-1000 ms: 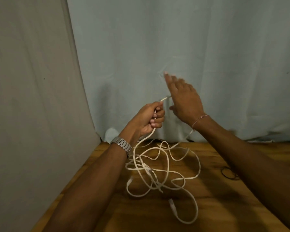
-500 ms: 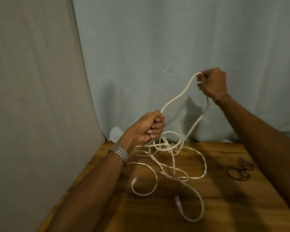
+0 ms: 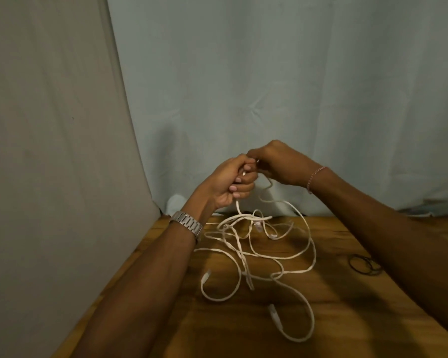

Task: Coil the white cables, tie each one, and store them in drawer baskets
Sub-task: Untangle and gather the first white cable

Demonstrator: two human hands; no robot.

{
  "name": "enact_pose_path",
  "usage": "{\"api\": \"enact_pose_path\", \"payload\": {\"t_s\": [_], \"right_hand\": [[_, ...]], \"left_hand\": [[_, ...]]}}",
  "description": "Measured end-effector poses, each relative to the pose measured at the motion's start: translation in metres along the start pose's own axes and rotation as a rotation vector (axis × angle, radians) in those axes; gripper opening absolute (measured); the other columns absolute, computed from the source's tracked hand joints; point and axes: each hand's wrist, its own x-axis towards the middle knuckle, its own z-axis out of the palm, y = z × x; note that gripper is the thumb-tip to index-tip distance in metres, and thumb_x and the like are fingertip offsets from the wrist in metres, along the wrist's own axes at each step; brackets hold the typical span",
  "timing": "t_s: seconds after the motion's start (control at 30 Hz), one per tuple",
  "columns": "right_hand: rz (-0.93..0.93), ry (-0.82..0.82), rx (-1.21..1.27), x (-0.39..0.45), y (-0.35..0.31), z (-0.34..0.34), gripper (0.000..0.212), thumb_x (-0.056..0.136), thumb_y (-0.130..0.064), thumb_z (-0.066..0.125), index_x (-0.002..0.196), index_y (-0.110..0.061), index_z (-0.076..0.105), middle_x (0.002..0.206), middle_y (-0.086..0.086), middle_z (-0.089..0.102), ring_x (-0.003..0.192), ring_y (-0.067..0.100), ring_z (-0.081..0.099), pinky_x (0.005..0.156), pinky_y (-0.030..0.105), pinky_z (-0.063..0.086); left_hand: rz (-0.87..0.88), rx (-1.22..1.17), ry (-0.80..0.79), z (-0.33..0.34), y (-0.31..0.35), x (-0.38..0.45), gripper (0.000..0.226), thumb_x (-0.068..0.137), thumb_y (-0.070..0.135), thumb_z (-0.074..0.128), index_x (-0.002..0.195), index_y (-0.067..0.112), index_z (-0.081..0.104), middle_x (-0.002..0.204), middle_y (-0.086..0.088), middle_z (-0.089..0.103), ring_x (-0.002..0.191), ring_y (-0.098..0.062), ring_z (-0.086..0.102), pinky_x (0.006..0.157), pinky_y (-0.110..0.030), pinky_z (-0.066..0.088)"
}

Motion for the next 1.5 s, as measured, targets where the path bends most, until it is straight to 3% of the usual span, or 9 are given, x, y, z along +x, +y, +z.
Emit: {"api": "enact_pose_path", "payload": {"t_s": [0.4, 0.63, 0.77, 0.83, 0.9, 1.03, 1.13, 1.27, 1.5], "right_hand": [[0.725, 0.635, 0.419, 0.019, 0.021, -0.017, 0.024, 0.100, -0.002, 0.052, 0.103, 0.000, 0.076, 0.081, 0.013, 0.074, 0.062, 0.021, 0.073, 0.062, 0.028, 0.063], [1.002, 0.731, 0.484, 0.015, 0.043, -0.027, 0.016, 0.096, -0.009, 0.064, 0.102, -0.005, 0.078, 0.095, 0.018, 0.073, 0.072, 0.032, 0.074, 0.064, 0.037, 0.065], [0.826, 0.185, -0.037, 0.004, 0.036, -0.022, 0.056, 0.094, -0.022, 0.070, 0.145, -0.016, 0.051, 0.135, 0.021, 0.061, 0.123, 0.044, 0.057, 0.102, 0.051, 0.050], [0.575, 0.096, -0.227, 0.004, 0.018, -0.017, 0.096, 0.086, -0.020, 0.079, 0.160, -0.019, 0.019, 0.159, 0.019, 0.035, 0.145, 0.044, 0.033, 0.115, 0.059, 0.034], [0.276, 0.089, -0.335, 0.008, -0.003, -0.012, 0.096, 0.085, -0.018, 0.078, 0.161, -0.021, 0.020, 0.163, 0.014, 0.030, 0.149, 0.039, 0.028, 0.118, 0.058, 0.030], [0.031, 0.156, -0.323, 0.012, -0.012, -0.002, 0.027, 0.096, -0.021, 0.064, 0.120, -0.010, 0.070, 0.113, 0.017, 0.073, 0.097, 0.040, 0.070, 0.072, 0.045, 0.057], [0.175, 0.274, -0.316, 0.014, -0.003, -0.006, 0.033, 0.099, -0.034, 0.056, 0.102, -0.006, 0.074, 0.083, 0.023, 0.074, 0.073, 0.045, 0.068, 0.061, 0.043, 0.054], [0.347, 0.391, -0.156, 0.016, 0.004, -0.011, 0.036, 0.102, -0.033, 0.055, 0.100, -0.004, 0.076, 0.086, 0.019, 0.076, 0.079, 0.042, 0.069, 0.071, 0.045, 0.056], [0.627, 0.539, 0.033, 0.019, 0.012, -0.010, 0.044, 0.103, -0.034, 0.055, 0.077, -0.004, 0.072, 0.071, 0.020, 0.070, 0.073, 0.040, 0.068, 0.070, 0.043, 0.056]], "left_hand": [[0.038, -0.022, 0.004, -0.004, -0.007, -0.006, 0.039, 0.103, 0.018, 0.037, 0.065, 0.019, 0.044, 0.043, 0.007, 0.033, 0.032, -0.006, 0.032, 0.036, -0.019, 0.034], [-0.002, 0.078, -0.034, -0.010, -0.017, -0.015, 0.037, 0.107, 0.026, 0.038, 0.072, 0.016, 0.048, 0.045, 0.003, 0.033, 0.033, -0.010, 0.034, 0.042, -0.022, 0.040], [0.044, 0.077, -0.056, -0.014, -0.015, -0.019, 0.033, 0.108, 0.031, 0.038, 0.083, 0.014, 0.052, 0.054, 0.003, 0.028, 0.039, -0.006, 0.026, 0.041, -0.018, 0.029], [0.053, 0.075, -0.045, -0.016, -0.011, -0.018, 0.031, 0.107, 0.033, 0.038, 0.086, 0.015, 0.051, 0.055, 0.003, 0.028, 0.040, -0.004, 0.026, 0.042, -0.017, 0.027], [0.063, 0.085, -0.039, -0.014, -0.010, -0.016, 0.030, 0.108, 0.034, 0.038, 0.089, 0.016, 0.051, 0.055, 0.004, 0.030, 0.040, -0.005, 0.028, 0.041, -0.016, 0.032], [0.082, 0.109, -0.047, -0.009, -0.012, -0.015, 0.030, 0.107, 0.036, 0.039, 0.089, 0.016, 0.052, 0.053, 0.001, 0.033, 0.039, -0.008, 0.036, 0.044, -0.023, 0.045], [0.137, 0.071, -0.022, -0.013, -0.015, -0.018, 0.027, 0.108, 0.027, 0.041, 0.090, 0.012, 0.054, 0.054, 0.000, 0.041, 0.047, -0.012, 0.046, 0.058, -0.029, 0.055], [0.217, 0.069, 0.002, -0.017, -0.020, -0.019, 0.012, 0.103, 0.005, 0.048, 0.102, 0.004, 0.060, 0.069, -0.008, 0.054, 0.068, -0.019, 0.059, 0.085, -0.039, 0.057], [0.138, 0.219, -0.064, -0.011, -0.014, -0.020, 0.011, 0.103, 0.011, 0.051, 0.100, 0.005, 0.059, 0.074, -0.007, 0.054, 0.073, -0.019, 0.056, 0.077, -0.036, 0.056]]}}
